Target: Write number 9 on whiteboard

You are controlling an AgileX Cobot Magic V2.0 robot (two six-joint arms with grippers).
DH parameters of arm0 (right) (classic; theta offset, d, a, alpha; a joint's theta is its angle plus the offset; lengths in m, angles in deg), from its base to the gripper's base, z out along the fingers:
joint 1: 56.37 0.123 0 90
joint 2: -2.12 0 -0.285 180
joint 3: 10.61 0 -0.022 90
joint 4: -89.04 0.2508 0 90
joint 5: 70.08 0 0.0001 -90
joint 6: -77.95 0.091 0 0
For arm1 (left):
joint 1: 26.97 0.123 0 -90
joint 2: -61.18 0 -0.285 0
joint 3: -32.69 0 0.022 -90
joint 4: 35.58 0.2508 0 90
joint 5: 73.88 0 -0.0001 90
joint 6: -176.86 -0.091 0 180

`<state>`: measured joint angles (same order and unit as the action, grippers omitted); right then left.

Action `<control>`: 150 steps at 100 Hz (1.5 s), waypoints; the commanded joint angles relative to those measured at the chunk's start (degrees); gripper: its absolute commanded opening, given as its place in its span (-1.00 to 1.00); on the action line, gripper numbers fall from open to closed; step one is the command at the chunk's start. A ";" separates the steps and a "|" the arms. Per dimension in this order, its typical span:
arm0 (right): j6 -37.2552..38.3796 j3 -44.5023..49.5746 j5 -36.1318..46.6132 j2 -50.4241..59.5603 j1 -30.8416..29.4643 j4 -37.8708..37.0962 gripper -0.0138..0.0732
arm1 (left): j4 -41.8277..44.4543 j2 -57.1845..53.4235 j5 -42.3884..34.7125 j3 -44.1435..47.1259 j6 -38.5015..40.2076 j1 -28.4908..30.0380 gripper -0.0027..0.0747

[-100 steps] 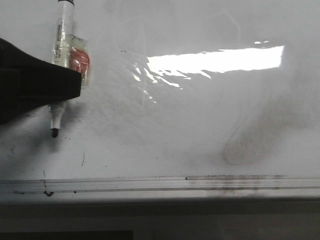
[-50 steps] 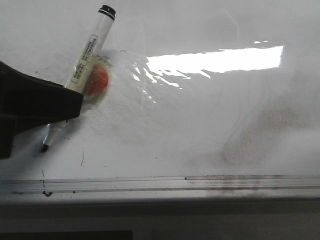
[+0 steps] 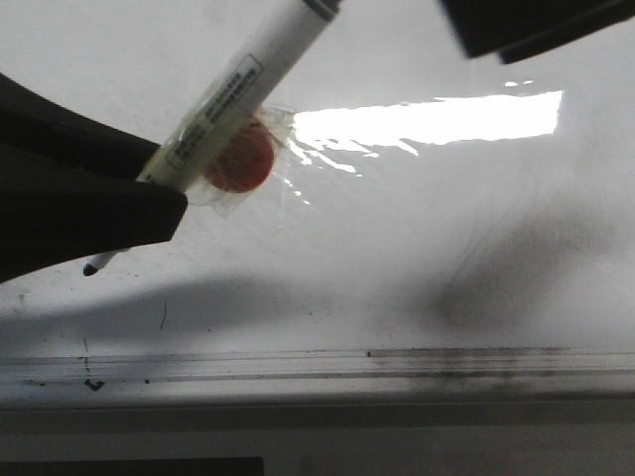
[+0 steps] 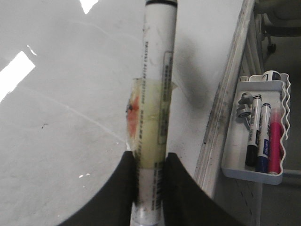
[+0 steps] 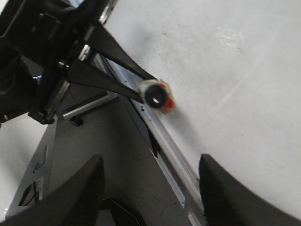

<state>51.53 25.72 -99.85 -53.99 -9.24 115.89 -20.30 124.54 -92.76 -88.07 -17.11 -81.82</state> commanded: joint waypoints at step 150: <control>1.44 -7.13 12.05 -9.75 1.96 5.70 -0.80 | -14.14 -20.16 5.84 -1.40 0.14 2.24 -0.15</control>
<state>52.65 22.92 -88.56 -65.74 -5.18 121.22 -30.43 109.26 -84.84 -87.72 -17.34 -80.90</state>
